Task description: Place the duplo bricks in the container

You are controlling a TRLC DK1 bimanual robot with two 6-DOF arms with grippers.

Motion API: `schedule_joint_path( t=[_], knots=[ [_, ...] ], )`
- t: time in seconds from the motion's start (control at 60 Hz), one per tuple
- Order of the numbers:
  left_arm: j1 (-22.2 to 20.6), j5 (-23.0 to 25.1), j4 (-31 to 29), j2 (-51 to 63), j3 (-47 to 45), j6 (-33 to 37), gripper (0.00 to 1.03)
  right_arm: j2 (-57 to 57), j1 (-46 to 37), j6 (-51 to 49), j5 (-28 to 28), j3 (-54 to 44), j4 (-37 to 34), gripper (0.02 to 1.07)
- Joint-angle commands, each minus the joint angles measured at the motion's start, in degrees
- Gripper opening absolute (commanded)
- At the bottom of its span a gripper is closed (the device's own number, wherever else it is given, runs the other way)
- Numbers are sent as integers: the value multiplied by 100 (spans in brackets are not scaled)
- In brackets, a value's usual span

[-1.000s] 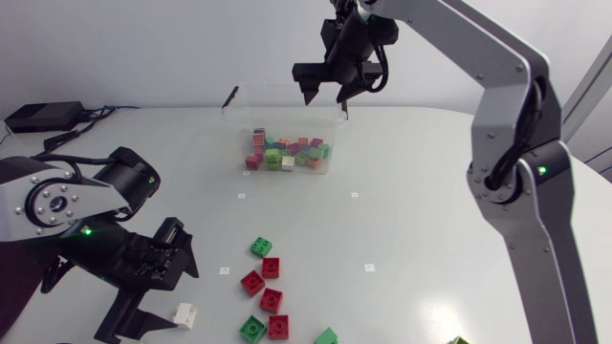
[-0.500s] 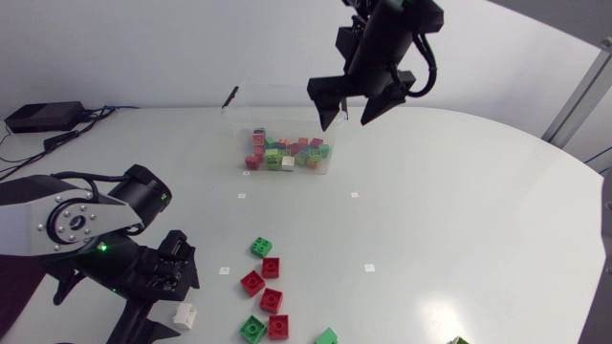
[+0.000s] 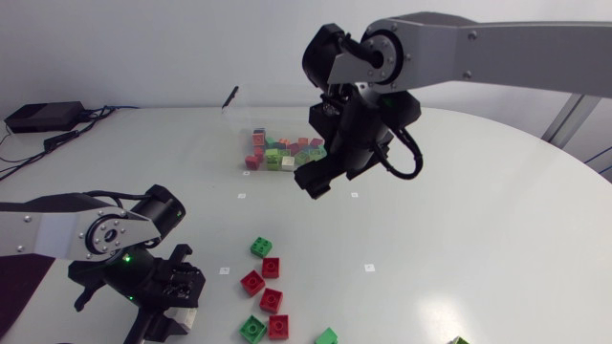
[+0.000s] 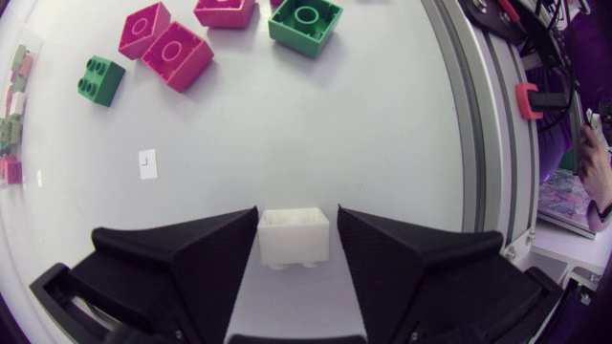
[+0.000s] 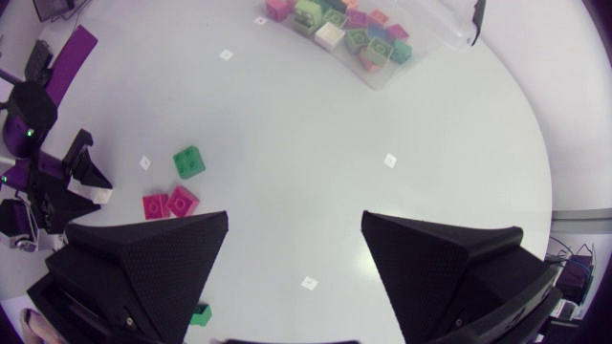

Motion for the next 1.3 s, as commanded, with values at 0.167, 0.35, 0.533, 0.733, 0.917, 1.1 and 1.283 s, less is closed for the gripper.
schedule_joint_path(
  t=[0.167,0.35,0.533,0.733,0.917,1.1,1.283],
  knots=[
    [39,-70,41,135,-73,-141,4,-13,652,-461,-338,-848,824,102],
    [276,-61,-91,-103,41,-114,3,514,1012,-760,-321,-1050,1589,102],
    [619,80,-319,-516,331,-132,3,971,1196,-1094,-356,-998,2072,102],
    [891,510,-319,-691,595,-299,3,1569,1249,-1296,-365,-523,2002,102],
    [1234,897,-161,-753,920,-571,3,1929,1240,-1472,-426,-84,1931,102],
    [1586,1451,208,-762,1316,-1011,3,2237,1276,-1498,-470,286,1747,99],
    [1674,1794,1017,-665,1465,-1714,3,2492,1284,-1533,-567,426,1615,88]
  ],
)
